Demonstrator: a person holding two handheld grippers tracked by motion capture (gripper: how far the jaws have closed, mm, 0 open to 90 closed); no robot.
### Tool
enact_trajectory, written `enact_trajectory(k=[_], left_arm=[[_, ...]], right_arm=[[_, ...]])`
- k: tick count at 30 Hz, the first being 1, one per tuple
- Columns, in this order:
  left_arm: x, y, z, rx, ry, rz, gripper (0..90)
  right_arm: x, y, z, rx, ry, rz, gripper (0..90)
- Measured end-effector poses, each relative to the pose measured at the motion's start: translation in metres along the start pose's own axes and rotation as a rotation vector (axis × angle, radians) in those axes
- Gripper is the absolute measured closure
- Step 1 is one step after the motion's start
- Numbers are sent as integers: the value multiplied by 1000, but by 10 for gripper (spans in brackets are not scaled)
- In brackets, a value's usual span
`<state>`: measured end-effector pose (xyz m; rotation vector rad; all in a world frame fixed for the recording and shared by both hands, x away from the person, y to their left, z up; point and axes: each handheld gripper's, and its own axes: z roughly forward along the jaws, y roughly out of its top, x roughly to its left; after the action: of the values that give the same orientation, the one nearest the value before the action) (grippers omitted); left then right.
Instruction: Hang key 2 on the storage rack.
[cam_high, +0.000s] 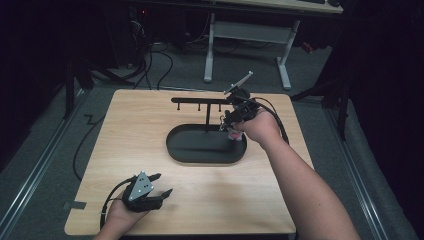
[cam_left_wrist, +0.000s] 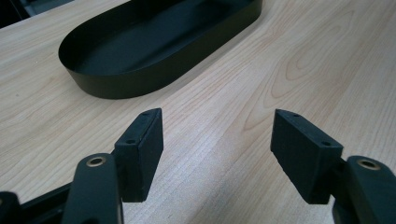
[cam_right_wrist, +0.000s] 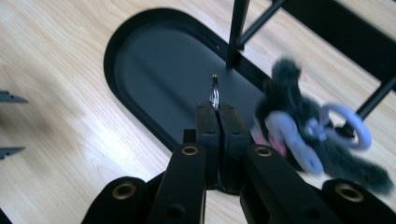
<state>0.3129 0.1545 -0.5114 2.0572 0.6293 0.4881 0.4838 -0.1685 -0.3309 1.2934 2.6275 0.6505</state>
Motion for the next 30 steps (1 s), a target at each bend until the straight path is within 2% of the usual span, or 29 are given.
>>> enact_trajectory(k=[4, 10, 20, 28, 30], left_arm=[[0, 0, 0, 2, -1, 1, 353], [-1, 0, 1, 0, -1, 3, 353], [-3, 0, 2, 8, -1, 18, 353], [-3, 0, 2, 16, -3, 20, 354], [-4, 0, 3, 15, -3, 21, 354]], right_arm=[[1, 8, 1, -9, 3, 12, 894], [0, 16, 4, -19, 3, 4, 893], [-11, 19, 6, -23, 6, 30, 892], [-22, 22, 8, -38, 30, 74, 891], [-24, 23, 10, -39, 23, 78, 890]])
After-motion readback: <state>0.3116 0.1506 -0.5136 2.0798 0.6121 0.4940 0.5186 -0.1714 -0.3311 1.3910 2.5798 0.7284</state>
